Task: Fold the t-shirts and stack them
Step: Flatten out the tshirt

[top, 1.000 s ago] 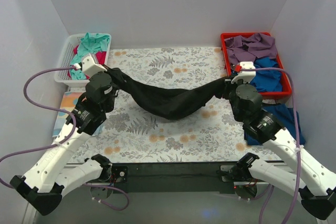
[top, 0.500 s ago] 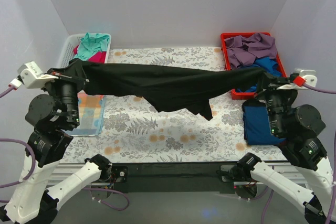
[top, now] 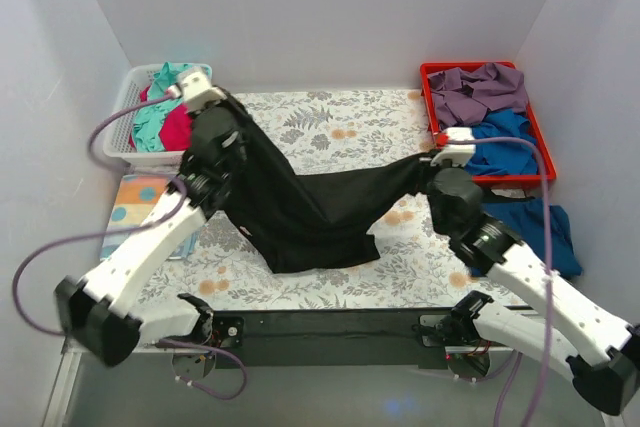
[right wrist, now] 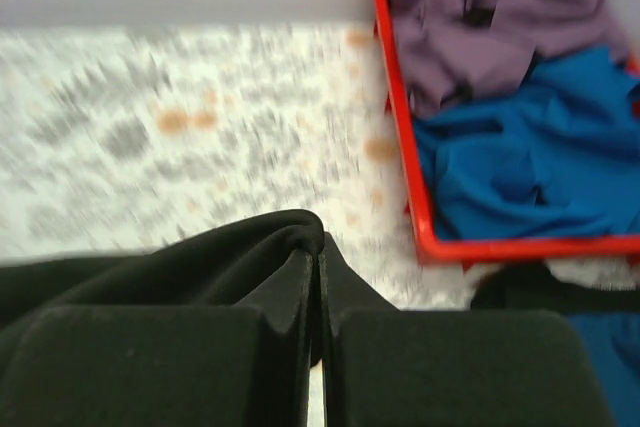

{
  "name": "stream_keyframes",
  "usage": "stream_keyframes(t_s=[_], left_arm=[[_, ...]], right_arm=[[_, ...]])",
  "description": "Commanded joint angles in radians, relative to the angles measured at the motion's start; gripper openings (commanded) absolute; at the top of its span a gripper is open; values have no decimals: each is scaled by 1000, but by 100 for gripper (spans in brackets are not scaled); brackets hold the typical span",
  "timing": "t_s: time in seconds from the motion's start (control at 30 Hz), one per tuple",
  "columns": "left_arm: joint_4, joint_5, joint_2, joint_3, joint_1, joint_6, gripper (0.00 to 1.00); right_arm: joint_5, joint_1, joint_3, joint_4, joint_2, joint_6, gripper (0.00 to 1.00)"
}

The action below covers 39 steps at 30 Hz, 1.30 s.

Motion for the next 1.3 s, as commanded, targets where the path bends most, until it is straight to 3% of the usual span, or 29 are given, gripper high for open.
stream_keyframes(t_s=[0.0, 0.1, 0.23, 0.47, 0.5, 0.53, 0.57, 0.6, 0.67, 0.83, 0.97, 1.03, 1.2, 1.27], left_arm=[[177, 70, 309, 18, 94, -57, 0], [180, 117, 483, 105, 151, -112, 0], [200, 114, 767, 349, 177, -51, 0], [151, 180, 1008, 676, 184, 32, 0], [143, 197, 1021, 693, 185, 39, 5], [129, 223, 1028, 710, 184, 44, 17], [116, 235, 1028, 725, 185, 38, 49], [99, 246, 1022, 721, 184, 32, 61], [88, 288, 992, 690, 184, 12, 80], [-91, 372, 808, 505, 181, -118, 84], [-193, 510, 622, 230, 132, -267, 84], [-169, 516, 527, 59, 37, -319, 82], [-243, 420, 472, -98, -225, -437, 79], [-242, 432, 446, -179, -273, -492, 77]], right_arm=[[63, -6, -103, 98, 93, 175, 1], [70, -7, -155, 108, 137, 220, 1], [76, -13, -197, 110, 159, 229, 1], [107, -27, -238, 110, 173, 228, 1], [106, -29, -241, 110, 177, 228, 1], [107, -29, -243, 110, 180, 229, 1], [104, -30, -243, 110, 192, 232, 1], [103, -32, -241, 110, 200, 234, 1], [90, -35, -240, 110, 225, 242, 1], [50, -38, -231, 110, 265, 266, 1], [30, -41, -224, 110, 304, 278, 1], [14, -45, -221, 110, 320, 283, 1], [-19, -47, -238, 101, 320, 297, 1], [-29, -47, -252, 99, 311, 306, 1]])
